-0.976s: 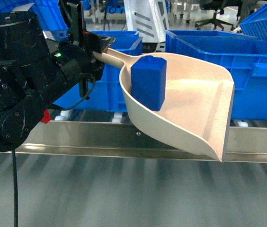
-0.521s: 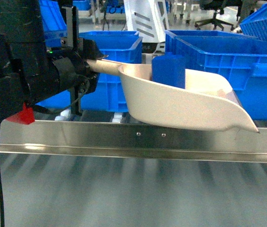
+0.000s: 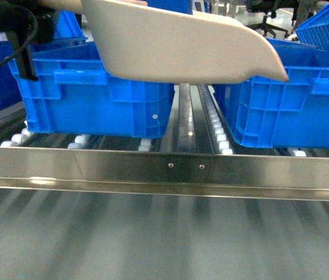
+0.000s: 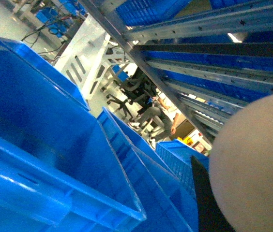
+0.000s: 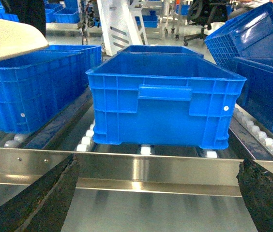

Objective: Place part in tray to right shelf

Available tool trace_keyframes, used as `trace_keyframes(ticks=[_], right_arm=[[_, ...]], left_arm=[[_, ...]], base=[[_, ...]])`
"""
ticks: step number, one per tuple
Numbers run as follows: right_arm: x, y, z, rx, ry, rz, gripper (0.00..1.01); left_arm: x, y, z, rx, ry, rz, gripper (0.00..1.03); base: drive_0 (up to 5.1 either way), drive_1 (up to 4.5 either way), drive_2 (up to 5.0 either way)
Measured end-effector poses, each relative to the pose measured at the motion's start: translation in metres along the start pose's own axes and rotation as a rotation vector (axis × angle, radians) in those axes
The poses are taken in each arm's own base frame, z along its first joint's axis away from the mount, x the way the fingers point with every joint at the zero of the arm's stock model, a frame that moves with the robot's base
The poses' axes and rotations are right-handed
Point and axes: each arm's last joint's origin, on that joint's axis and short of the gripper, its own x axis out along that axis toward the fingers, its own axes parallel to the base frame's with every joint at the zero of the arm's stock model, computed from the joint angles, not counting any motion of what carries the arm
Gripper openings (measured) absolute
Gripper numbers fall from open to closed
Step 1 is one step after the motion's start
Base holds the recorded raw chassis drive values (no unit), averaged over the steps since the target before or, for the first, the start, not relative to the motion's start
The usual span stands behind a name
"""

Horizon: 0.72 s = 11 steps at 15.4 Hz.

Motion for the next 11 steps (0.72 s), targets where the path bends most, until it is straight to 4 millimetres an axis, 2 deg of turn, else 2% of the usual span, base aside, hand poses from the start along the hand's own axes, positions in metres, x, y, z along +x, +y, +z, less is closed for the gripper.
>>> trace_keyframes(ticks=[3, 5, 6, 7, 9, 10, 11], right_arm=[[0.0, 0.0, 0.0, 0.0, 0.0, 0.0, 0.98], [0.0, 0.0, 0.0, 0.0, 0.0, 0.0, 0.98], [0.0, 0.0, 0.0, 0.0, 0.0, 0.0, 0.98], [0.0, 0.0, 0.0, 0.0, -0.001, 0.0, 0.98], [0.0, 0.0, 0.0, 0.0, 0.0, 0.0, 0.98], [0.0, 0.0, 0.0, 0.0, 0.0, 0.0, 0.98], [0.0, 0.0, 0.0, 0.0, 0.0, 0.0, 0.98]], left_arm=[[0.017, -0.022, 0.036, 0.082, -0.194, 0.014, 0.12], [0.038, -0.039, 0.065, 0.16, -0.366, 0.08, 0.12], [0.053, -0.042, 0.071, 0.197, -0.455, 0.131, 0.12], [0.077, -0.043, 0.077, 0.243, -0.546, 0.183, 0.12], [0.111, -0.031, 0.091, 0.346, -0.645, 0.299, 0.12], [0.121, -0.03, 0.101, 0.398, -0.714, 0.342, 0.12], [0.122, -0.035, 0.113, 0.444, -0.758, 0.35, 0.12]], base=[[0.0, 0.0, 0.0], [0.0, 0.0, 0.0], [0.0, 0.0, 0.0], [0.0, 0.0, 0.0], [0.0, 0.0, 0.0], [0.0, 0.0, 0.0], [0.0, 0.0, 0.0]])
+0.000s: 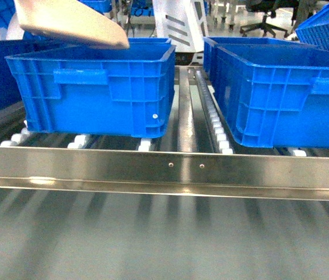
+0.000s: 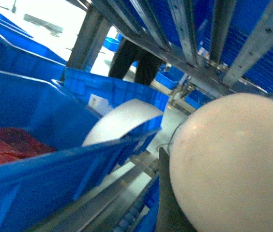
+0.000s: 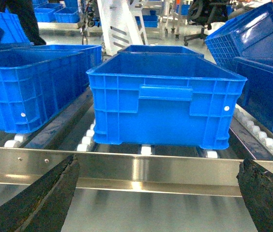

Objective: Place part in tray to right shelf

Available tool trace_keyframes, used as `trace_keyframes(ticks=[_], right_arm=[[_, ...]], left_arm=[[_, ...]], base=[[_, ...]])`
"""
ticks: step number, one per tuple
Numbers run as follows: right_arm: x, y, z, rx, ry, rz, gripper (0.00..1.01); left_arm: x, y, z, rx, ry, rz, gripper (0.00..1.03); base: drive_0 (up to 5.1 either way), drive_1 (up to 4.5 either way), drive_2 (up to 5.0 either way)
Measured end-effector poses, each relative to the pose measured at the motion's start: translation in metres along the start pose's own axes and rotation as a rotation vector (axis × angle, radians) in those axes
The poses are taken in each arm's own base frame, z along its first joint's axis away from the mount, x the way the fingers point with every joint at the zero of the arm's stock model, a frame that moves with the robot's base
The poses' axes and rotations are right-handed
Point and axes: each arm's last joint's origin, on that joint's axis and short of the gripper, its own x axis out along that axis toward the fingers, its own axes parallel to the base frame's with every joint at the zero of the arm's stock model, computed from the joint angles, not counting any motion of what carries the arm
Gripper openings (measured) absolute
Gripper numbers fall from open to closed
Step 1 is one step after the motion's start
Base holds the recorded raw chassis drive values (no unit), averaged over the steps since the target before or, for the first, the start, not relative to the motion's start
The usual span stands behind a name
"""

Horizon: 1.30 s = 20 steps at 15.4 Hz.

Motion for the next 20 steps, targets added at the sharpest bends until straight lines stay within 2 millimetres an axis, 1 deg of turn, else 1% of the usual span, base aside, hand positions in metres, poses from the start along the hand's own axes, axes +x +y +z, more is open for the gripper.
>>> trace_keyframes(ticks=[1, 2, 3, 4, 6, 7, 8, 9, 11, 12, 13, 14, 15, 16, 17, 18, 19, 20], right_arm=[[0.0, 0.0, 0.0, 0.0, 0.001, 0.0, 0.98], [0.0, 0.0, 0.0, 0.0, 0.0, 0.0, 0.98], [0.0, 0.0, 0.0, 0.0, 0.0, 0.0, 0.98], [0.0, 0.0, 0.0, 0.0, 0.0, 0.0, 0.98], [0.0, 0.0, 0.0, 0.0, 0.0, 0.0, 0.98], [0.0, 0.0, 0.0, 0.0, 0.0, 0.0, 0.98], [0.0, 0.0, 0.0, 0.0, 0.0, 0.0, 0.98], [0.0, 0.0, 0.0, 0.0, 0.0, 0.0, 0.98], [0.0, 0.0, 0.0, 0.0, 0.0, 0.0, 0.98], [0.0, 0.0, 0.0, 0.0, 0.0, 0.0, 0.98], [0.0, 0.0, 0.0, 0.0, 0.0, 0.0, 0.98], [0.0, 0.0, 0.0, 0.0, 0.0, 0.0, 0.98], [0.0, 0.0, 0.0, 0.0, 0.0, 0.0, 0.98], [0.0, 0.0, 0.0, 0.0, 0.0, 0.0, 0.98], [0.0, 0.0, 0.0, 0.0, 0.0, 0.0, 0.98], [0.0, 0.0, 0.0, 0.0, 0.001, 0.0, 0.96], [-0.002, 0.0, -0.001, 0.0, 0.005, 0.001, 0.85], [-0.005, 0.0, -0.001, 0.0, -0.002, 0.001, 0.74]], left_arm=[[0.005, -0.007, 0.013, -0.008, -0.039, -0.025, 0.12], [0.005, -0.014, 0.025, -0.013, -0.056, -0.036, 0.12], [0.003, -0.018, 0.029, -0.018, -0.057, -0.046, 0.12], [0.001, -0.019, 0.029, -0.025, -0.045, -0.059, 0.12], [-0.008, -0.007, 0.023, -0.041, 0.025, -0.071, 0.12], [-0.018, 0.001, 0.026, -0.079, 0.062, -0.088, 0.12], [-0.032, 0.004, 0.032, -0.091, 0.088, -0.11, 0.12], [-0.079, 0.003, 0.063, -0.12, 0.115, -0.206, 0.12], [-0.123, 0.002, 0.081, -0.096, 0.171, -0.323, 0.12], [-0.146, 0.004, 0.088, -0.075, 0.204, -0.421, 0.12], [-0.172, 0.009, 0.095, -0.06, 0.242, -0.543, 0.12], [-0.2, 0.022, 0.107, -0.017, 0.274, -0.638, 0.12], [-0.222, 0.031, 0.124, 0.255, 0.37, -0.617, 0.12], [-0.229, 0.042, 0.133, 0.426, 0.364, -0.593, 0.12], [-0.233, 0.062, 0.132, 0.602, 0.38, -0.561, 0.12], [-0.239, 0.089, 0.126, 0.761, 0.387, -0.541, 0.12], [-0.242, 0.11, 0.115, 0.859, 0.419, -0.538, 0.12], [-0.247, 0.127, 0.109, 0.907, 0.444, -0.546, 0.12]], base=[[0.0, 0.0, 0.0], [0.0, 0.0, 0.0], [0.0, 0.0, 0.0], [0.0, 0.0, 0.0], [0.0, 0.0, 0.0], [0.0, 0.0, 0.0], [0.0, 0.0, 0.0], [0.0, 0.0, 0.0], [0.0, 0.0, 0.0], [0.0, 0.0, 0.0], [0.0, 0.0, 0.0], [0.0, 0.0, 0.0], [0.0, 0.0, 0.0], [0.0, 0.0, 0.0], [0.0, 0.0, 0.0], [0.0, 0.0, 0.0], [0.0, 0.0, 0.0], [0.0, 0.0, 0.0]])
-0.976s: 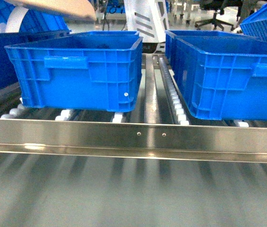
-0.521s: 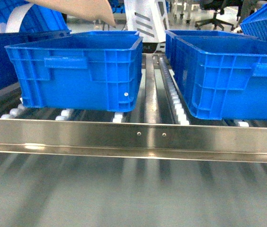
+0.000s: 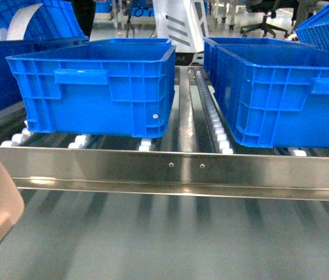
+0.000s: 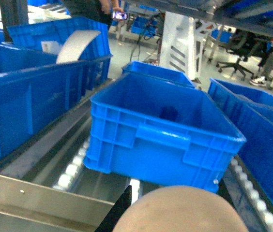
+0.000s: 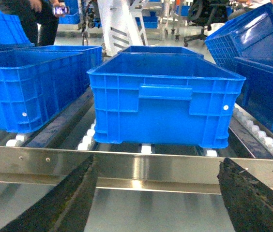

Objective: Place part in tray to right shelf

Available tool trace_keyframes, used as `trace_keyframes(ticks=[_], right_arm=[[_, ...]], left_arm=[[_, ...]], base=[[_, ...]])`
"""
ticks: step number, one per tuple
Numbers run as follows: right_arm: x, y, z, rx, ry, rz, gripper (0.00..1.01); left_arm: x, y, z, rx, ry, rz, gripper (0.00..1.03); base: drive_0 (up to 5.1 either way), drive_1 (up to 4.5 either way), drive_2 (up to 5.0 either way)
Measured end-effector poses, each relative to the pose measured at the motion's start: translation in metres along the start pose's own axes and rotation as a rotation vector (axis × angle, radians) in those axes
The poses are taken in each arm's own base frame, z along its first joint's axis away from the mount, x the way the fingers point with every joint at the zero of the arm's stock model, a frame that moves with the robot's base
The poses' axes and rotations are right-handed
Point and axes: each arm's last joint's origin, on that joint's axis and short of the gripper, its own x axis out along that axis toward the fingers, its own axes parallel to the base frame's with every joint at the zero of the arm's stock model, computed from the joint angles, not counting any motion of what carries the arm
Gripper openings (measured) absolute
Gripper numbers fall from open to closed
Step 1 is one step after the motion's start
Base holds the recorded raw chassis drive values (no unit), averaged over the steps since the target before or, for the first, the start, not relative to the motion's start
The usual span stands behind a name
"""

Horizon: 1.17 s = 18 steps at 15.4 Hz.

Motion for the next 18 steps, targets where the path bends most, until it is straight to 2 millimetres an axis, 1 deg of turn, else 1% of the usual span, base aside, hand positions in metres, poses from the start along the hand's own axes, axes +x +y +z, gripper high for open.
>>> trace_keyframes(ticks=[1, 2, 3, 4, 5, 6, 8, 11, 14, 15, 16, 17, 18], right_arm=[[-0.002, 0.0, 0.0, 0.0, -0.005, -0.001, 0.66], [-0.005, 0.0, -0.003, 0.0, -0.036, 0.001, 0.51], [-0.006, 0.0, -0.008, 0.0, -0.008, 0.0, 0.41], [-0.008, 0.0, -0.008, -0.001, -0.007, 0.0, 0.29], [-0.011, 0.0, -0.006, -0.001, -0.021, 0.001, 0.16], [-0.013, 0.0, -0.005, 0.0, -0.027, 0.001, 0.04], [-0.016, 0.0, -0.006, -0.001, -0.02, 0.001, 0.02], [-0.021, 0.0, -0.006, -0.001, -0.019, 0.001, 0.02], [-0.024, 0.0, -0.007, -0.001, -0.019, 0.001, 0.02], [-0.027, 0.0, -0.009, -0.001, 0.001, 0.001, 0.02], [-0.034, 0.0, -0.011, -0.001, 0.003, 0.001, 0.02], [-0.035, 0.0, -0.007, -0.001, -0.034, 0.001, 0.02], [-0.035, 0.0, -0.011, -0.001, -0.001, 0.002, 0.02]], left_arm=[[-0.007, 0.001, -0.007, 0.019, -0.01, -0.012, 0.12], [-0.017, 0.011, -0.008, 0.031, -0.06, -0.015, 0.12], [-0.023, 0.015, -0.011, 0.04, -0.08, 0.012, 0.12], [-0.028, 0.016, -0.021, 0.046, -0.069, 0.019, 0.12], [-0.033, 0.015, -0.035, 0.047, -0.035, -0.001, 0.12], [-0.038, 0.015, -0.044, 0.047, -0.022, -0.007, 0.12], [-0.048, 0.016, -0.048, 0.047, -0.057, -0.001, 0.12], [-0.058, 0.017, -0.064, 0.047, -0.036, -0.002, 0.12], [-0.067, 0.018, -0.07, 0.047, -0.045, -0.002, 0.12], [-0.069, 0.018, -0.073, 0.047, -0.041, -0.002, 0.12], [-0.072, 0.018, -0.075, 0.047, -0.042, 0.001, 0.12], [-0.073, 0.018, -0.075, 0.047, -0.046, -0.003, 0.12], [-0.075, 0.018, -0.078, 0.047, -0.067, -0.002, 0.12]], base=[[0.0, 0.0, 0.0], [0.0, 0.0, 0.0], [0.0, 0.0, 0.0], [0.0, 0.0, 0.0], [0.0, 0.0, 0.0], [0.0, 0.0, 0.0], [0.0, 0.0, 0.0], [0.0, 0.0, 0.0], [0.0, 0.0, 0.0], [0.0, 0.0, 0.0], [0.0, 0.0, 0.0], [0.0, 0.0, 0.0], [0.0, 0.0, 0.0]])
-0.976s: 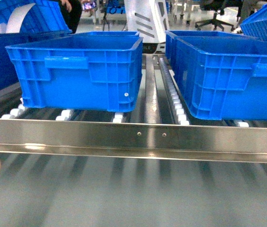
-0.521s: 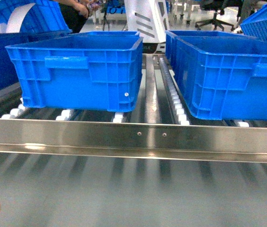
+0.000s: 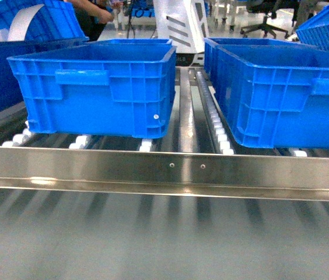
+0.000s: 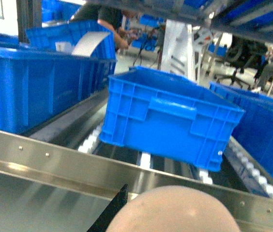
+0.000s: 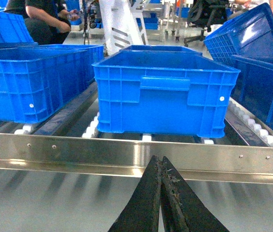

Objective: Place part in tray to right shelf

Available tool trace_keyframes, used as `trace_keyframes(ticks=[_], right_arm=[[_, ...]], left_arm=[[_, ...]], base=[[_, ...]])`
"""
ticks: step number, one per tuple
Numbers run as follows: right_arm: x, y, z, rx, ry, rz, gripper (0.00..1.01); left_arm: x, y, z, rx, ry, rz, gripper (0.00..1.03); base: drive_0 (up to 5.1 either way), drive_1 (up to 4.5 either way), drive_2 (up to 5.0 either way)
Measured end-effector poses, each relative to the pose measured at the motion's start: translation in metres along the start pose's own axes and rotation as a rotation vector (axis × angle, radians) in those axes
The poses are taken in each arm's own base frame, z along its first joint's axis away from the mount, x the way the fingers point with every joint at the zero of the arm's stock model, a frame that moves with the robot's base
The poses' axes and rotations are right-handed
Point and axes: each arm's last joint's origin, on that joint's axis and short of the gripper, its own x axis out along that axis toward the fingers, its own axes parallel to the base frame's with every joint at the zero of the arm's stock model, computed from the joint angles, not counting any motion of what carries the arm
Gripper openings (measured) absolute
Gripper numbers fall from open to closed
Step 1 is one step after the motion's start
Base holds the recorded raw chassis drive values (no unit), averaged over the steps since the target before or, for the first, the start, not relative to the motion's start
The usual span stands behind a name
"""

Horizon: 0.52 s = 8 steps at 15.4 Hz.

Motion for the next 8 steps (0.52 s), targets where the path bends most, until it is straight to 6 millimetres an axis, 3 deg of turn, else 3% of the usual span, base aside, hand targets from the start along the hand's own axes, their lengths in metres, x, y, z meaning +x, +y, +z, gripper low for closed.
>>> trace_keyframes(ticks=[8], right_arm=[[0.0, 0.0, 0.001, 0.0, -0.01, 0.0, 0.02]], left_arm=[[-0.0096, 0.0, -0.0005, 0.001, -0.002, -0.001, 0.12]], base=[[0.0, 0.0, 0.0]])
